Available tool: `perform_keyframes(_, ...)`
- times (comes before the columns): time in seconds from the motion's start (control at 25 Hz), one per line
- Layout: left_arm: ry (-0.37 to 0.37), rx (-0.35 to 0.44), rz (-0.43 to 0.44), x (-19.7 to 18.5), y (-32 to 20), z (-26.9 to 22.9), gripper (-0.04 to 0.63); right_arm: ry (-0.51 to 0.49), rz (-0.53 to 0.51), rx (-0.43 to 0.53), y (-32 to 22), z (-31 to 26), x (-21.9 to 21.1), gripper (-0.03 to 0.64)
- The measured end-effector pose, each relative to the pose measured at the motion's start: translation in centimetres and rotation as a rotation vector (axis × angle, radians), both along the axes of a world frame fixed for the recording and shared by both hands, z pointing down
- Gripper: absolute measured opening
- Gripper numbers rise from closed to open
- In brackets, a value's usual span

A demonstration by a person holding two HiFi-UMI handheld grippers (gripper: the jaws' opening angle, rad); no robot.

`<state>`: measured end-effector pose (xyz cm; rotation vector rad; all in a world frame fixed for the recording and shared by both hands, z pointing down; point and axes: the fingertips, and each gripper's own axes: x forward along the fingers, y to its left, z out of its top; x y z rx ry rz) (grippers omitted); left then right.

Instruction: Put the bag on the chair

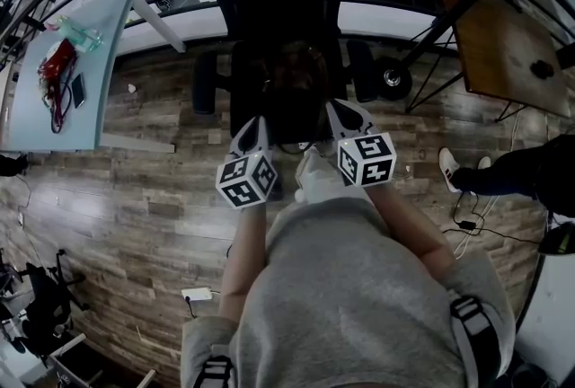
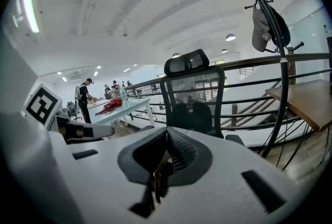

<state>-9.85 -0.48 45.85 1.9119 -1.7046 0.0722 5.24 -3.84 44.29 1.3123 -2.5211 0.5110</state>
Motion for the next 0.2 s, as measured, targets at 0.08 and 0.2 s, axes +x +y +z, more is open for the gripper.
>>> perform_keyframes(0.08, 0.000, -0.003, 0.001, 0.05, -0.01, 0.09, 0.002, 0.001, 0.000, -0.001, 0.00, -0.03, 0.02, 0.005)
perform_keyframes(0.2, 0.001, -0.007, 0.001, 0.13, 0.08, 0.21, 0.002, 0.002, 0.001, -0.002, 0.09, -0.05, 0.07, 0.005)
